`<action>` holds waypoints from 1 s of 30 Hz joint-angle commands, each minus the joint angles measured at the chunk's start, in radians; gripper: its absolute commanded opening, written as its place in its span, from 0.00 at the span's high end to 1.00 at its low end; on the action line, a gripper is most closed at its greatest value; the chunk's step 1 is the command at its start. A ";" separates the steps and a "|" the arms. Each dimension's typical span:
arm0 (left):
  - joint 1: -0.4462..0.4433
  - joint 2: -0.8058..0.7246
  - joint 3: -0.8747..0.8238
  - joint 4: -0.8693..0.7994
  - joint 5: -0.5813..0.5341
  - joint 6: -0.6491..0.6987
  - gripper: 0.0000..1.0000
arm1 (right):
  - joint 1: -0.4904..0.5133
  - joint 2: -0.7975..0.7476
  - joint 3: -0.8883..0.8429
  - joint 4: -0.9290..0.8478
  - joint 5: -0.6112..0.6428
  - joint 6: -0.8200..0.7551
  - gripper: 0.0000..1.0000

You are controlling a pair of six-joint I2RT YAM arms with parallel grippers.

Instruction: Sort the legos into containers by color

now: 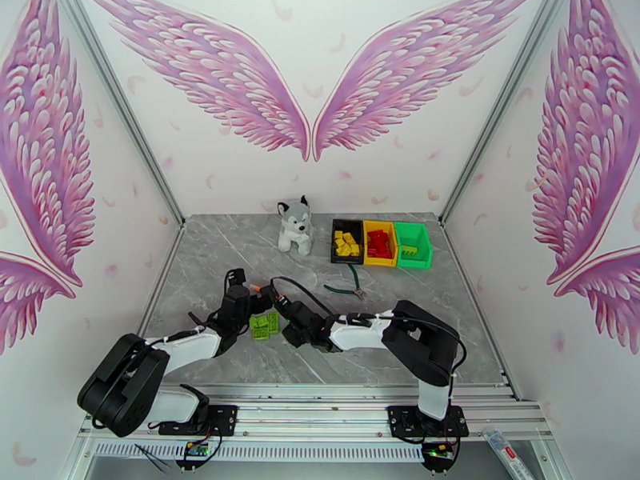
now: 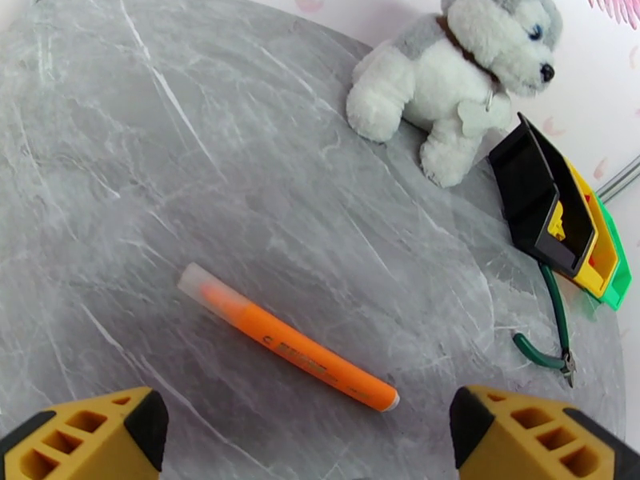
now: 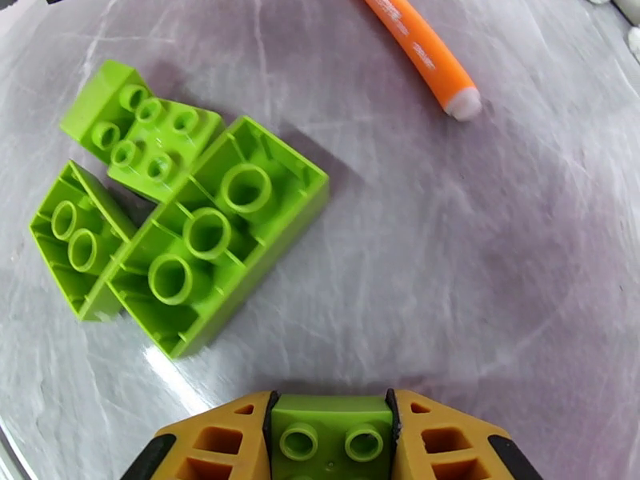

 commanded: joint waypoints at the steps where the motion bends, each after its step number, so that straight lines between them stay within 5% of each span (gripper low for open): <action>1: -0.037 0.059 0.066 0.057 0.038 0.000 0.01 | -0.054 -0.062 -0.037 0.002 0.022 0.055 0.79; 13: -0.176 0.267 0.249 0.142 0.126 0.035 0.01 | -0.316 -0.261 -0.152 0.046 -0.034 0.242 0.80; 20: -0.250 0.388 0.400 0.166 0.285 0.092 0.02 | -0.505 -0.350 -0.180 0.035 -0.075 0.317 0.82; 30: -0.346 0.505 0.653 0.068 0.377 0.252 0.01 | -0.775 -0.492 -0.136 -0.050 0.071 0.400 0.80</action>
